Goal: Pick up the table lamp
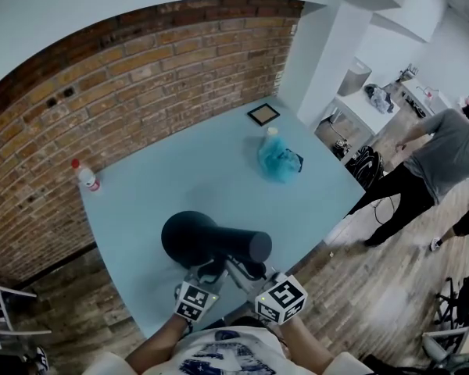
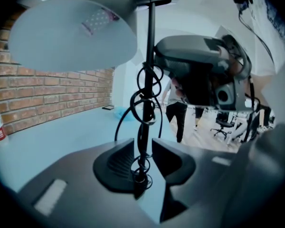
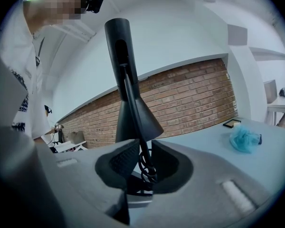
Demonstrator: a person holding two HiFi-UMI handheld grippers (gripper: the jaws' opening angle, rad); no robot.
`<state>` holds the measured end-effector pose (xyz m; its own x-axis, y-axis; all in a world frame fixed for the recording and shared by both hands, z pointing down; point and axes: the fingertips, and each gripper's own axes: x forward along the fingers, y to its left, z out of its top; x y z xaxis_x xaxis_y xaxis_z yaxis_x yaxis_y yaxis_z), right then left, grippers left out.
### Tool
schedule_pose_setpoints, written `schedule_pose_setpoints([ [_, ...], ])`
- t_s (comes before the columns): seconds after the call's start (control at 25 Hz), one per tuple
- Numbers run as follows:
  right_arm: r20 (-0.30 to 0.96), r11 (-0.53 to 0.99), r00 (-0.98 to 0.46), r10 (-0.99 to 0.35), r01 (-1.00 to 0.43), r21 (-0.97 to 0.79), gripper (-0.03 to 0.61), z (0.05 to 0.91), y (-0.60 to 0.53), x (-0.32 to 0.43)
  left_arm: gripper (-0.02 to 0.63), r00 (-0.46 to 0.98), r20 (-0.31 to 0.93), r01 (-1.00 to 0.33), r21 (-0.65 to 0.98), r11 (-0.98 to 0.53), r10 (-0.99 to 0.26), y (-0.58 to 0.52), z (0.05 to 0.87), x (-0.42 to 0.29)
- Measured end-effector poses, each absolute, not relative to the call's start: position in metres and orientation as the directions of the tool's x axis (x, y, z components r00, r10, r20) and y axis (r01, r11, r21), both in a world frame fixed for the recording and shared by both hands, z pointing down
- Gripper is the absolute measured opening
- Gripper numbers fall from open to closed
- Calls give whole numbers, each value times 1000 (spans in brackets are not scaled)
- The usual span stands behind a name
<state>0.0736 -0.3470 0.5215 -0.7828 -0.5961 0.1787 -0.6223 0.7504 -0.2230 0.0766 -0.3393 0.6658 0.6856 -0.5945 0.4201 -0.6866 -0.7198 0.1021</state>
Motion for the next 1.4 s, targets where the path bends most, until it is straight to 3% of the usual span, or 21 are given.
schedule_pose_setpoints([
  [1.4, 127, 783, -833, -538, -550, -290, 72, 524, -354, 61, 75, 679, 418, -708, 157, -688, -603, -353, 686, 88],
])
